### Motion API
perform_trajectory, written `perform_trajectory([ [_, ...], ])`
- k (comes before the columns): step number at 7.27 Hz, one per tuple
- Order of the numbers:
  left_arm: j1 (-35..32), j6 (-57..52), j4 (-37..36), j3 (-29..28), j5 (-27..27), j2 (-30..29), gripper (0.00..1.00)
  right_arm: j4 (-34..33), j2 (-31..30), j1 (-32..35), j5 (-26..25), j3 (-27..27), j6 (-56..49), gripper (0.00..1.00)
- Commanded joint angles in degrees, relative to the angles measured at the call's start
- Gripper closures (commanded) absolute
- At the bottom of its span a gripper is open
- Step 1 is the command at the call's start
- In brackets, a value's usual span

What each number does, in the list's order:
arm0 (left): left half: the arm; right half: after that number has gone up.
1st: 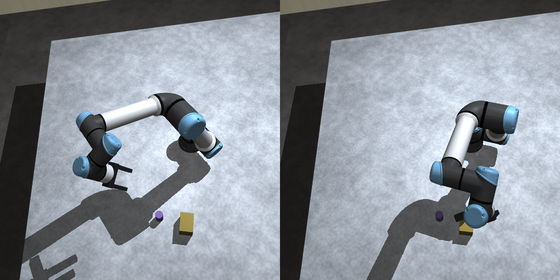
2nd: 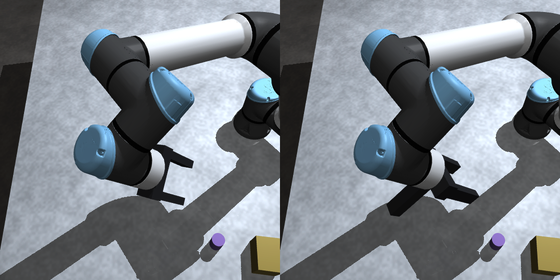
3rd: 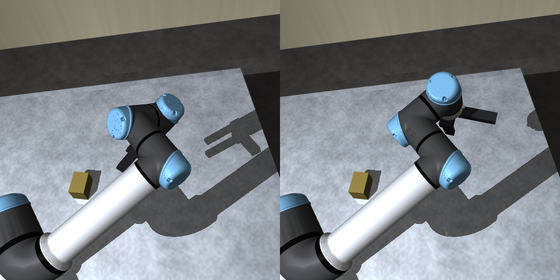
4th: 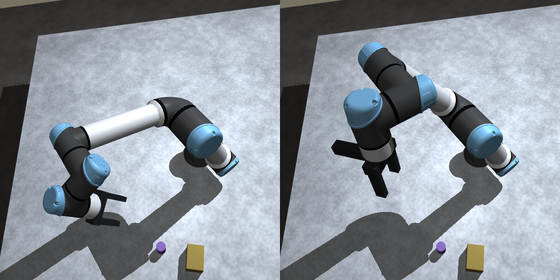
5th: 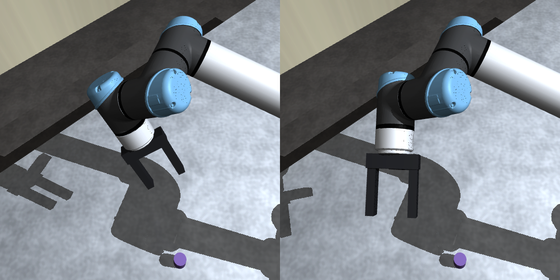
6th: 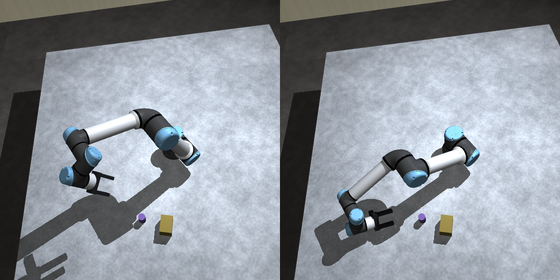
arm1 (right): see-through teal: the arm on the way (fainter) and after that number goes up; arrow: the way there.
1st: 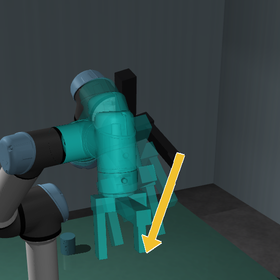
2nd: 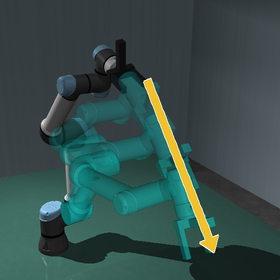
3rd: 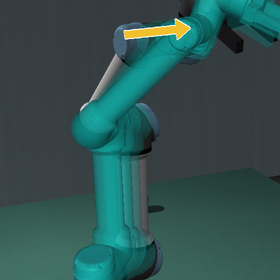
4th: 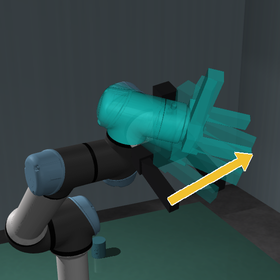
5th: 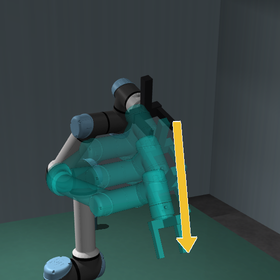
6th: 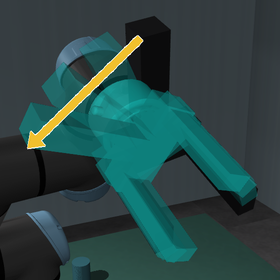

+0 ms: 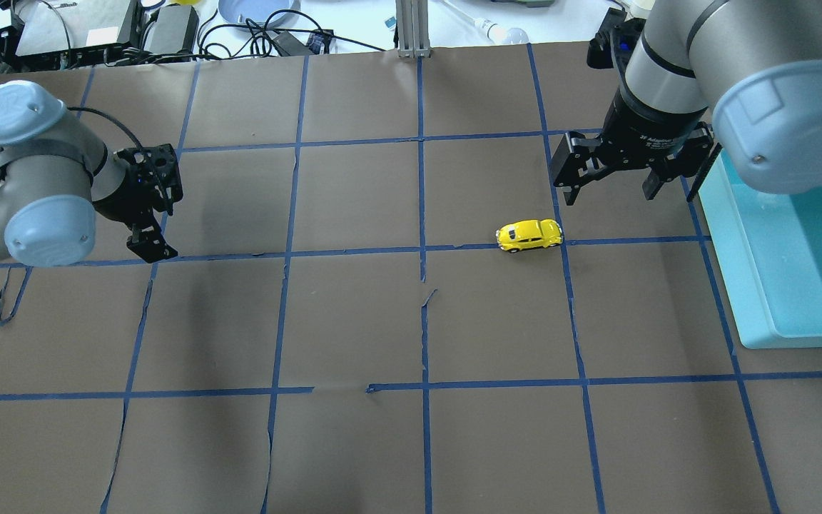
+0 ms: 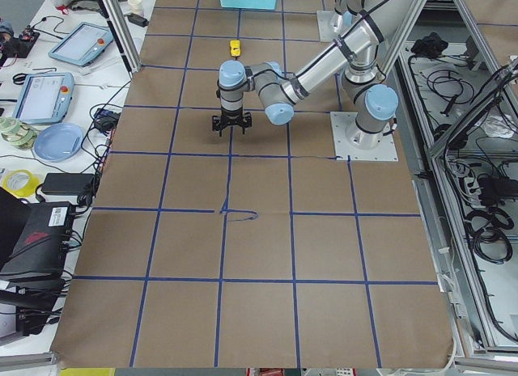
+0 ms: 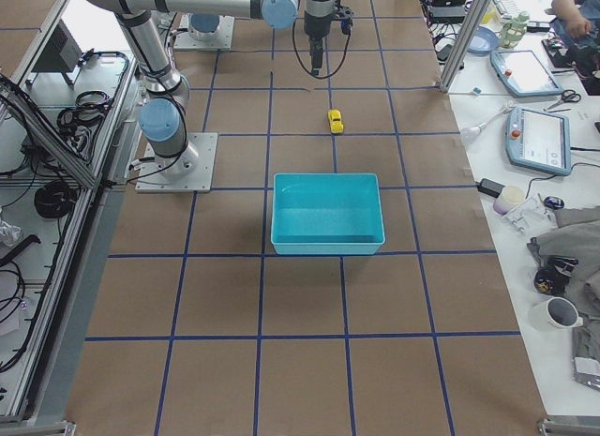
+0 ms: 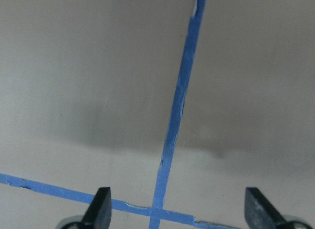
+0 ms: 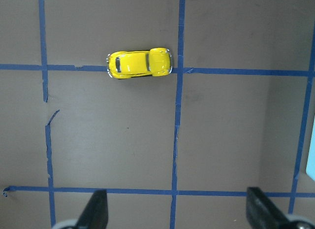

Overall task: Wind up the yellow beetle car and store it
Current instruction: 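Open the left gripper and raise it, releasing the car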

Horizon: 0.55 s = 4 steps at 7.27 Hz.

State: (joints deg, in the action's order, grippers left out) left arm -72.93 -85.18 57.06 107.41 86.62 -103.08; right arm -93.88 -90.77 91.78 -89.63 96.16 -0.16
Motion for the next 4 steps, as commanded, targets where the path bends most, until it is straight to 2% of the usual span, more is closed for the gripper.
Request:
perform_trajectory([
  [1,-5.2,21.5,12.5,-10.8,-3.4,3.2,0.05,-0.3,1.5,-0.4,-2.3,0.1,-0.5,0.00],
  [2,-7.7,32.7,14.4,-12.5,-3.1,4.9,0.05,-6.0,3.2,-0.3,-2.9,0.1,-4.3,0.00],
  [4,-11.3,61.7,16.4,-12.2,-3.2,8.0,0.03,-8.1,5.2,-0.6,-2.5,0.1,-30.0,0.00],
])
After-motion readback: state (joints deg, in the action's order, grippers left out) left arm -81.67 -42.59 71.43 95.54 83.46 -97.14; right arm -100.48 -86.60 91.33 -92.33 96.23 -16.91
